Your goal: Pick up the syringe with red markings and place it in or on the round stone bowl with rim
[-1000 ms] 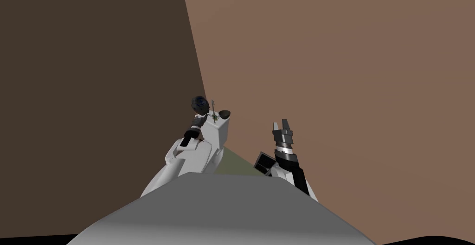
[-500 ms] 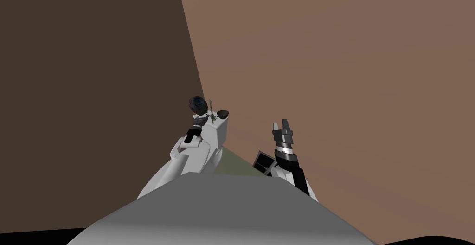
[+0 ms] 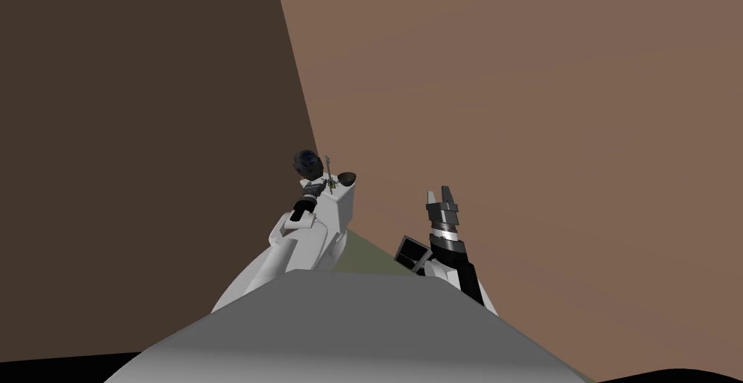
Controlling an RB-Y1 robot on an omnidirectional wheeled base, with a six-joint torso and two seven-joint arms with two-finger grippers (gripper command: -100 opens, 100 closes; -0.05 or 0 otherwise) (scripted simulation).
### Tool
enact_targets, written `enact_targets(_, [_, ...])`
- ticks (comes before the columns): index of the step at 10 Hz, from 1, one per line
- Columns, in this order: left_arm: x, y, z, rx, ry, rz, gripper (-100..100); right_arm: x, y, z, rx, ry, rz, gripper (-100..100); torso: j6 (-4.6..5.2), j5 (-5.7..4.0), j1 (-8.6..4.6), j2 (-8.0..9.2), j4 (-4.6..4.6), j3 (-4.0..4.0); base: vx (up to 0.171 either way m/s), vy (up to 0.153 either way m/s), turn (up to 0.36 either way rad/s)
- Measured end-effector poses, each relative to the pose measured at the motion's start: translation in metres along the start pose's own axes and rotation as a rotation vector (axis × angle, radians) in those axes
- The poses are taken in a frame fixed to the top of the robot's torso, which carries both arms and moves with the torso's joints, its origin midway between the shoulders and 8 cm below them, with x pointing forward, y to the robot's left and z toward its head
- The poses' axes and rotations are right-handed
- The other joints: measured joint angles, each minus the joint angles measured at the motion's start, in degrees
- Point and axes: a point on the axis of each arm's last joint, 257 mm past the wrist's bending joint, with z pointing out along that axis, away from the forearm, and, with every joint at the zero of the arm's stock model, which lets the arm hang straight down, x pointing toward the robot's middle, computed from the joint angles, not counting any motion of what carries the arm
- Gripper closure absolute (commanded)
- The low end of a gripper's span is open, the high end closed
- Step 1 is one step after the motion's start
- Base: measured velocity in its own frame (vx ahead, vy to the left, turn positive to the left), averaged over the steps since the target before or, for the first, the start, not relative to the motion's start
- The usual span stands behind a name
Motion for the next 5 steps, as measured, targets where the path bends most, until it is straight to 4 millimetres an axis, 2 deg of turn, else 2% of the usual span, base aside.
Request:
enact_targets(4, [-0.0001, 0.0, 0.0001, 0.0, 0.0, 0.0, -100, 0.0, 0.0, 0.0, 0.0, 0.0, 0.0, 0, 0.0, 0.01, 0.04, -0.04, -0.01, -0.02, 0.006, 0.007, -0.01])
enact_targets(5, [-0.0001, 0.0, 0.0001, 0.0, 0.0, 0.0, -100, 0.0, 0.0, 0.0, 0.0, 0.0, 0.0, 0, 0.0, 0.02, 0.06, -0.04, -0.01, -0.02, -0.054, -0.017, 0.203])
